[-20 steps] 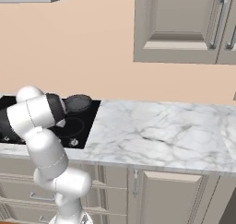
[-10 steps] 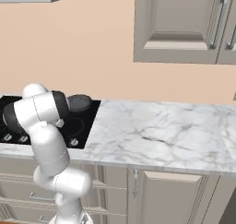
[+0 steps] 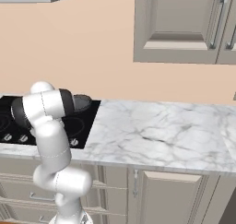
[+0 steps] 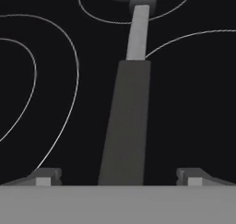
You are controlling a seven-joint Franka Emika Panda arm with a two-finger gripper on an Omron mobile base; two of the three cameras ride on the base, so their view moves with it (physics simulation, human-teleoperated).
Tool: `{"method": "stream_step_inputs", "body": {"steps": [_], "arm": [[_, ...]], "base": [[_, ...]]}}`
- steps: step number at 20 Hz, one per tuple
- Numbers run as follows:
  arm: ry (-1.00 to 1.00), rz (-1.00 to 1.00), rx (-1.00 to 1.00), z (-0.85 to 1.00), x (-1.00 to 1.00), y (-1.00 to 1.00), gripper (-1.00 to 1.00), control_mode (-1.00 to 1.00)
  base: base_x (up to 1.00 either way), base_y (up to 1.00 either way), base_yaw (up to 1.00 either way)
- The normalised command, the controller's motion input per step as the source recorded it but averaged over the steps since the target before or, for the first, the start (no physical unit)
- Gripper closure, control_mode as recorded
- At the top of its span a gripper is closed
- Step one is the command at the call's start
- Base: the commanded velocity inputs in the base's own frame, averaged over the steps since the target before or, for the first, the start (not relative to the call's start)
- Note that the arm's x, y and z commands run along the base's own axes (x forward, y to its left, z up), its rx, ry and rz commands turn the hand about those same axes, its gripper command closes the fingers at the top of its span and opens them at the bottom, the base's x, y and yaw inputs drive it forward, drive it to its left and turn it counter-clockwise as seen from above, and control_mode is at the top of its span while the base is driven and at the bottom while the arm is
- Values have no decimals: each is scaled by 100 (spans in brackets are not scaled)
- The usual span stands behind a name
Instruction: Move the pot and pan from the stove into the sink.
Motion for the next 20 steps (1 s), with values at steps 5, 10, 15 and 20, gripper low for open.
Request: {"method": "stream_step_inputs", "body": {"steps": [5,10,15,20], "arm": [[0,0,0,0,1,0,100,-100],[5,-2,0,21,11,0,100,-100],[6,-8,0,70,1,4,100,-100],[9,-8,0,80,0,6,100,-100]], "base": [[0,0,0],[0,0,0],[0,0,0],[0,0,0]]}}
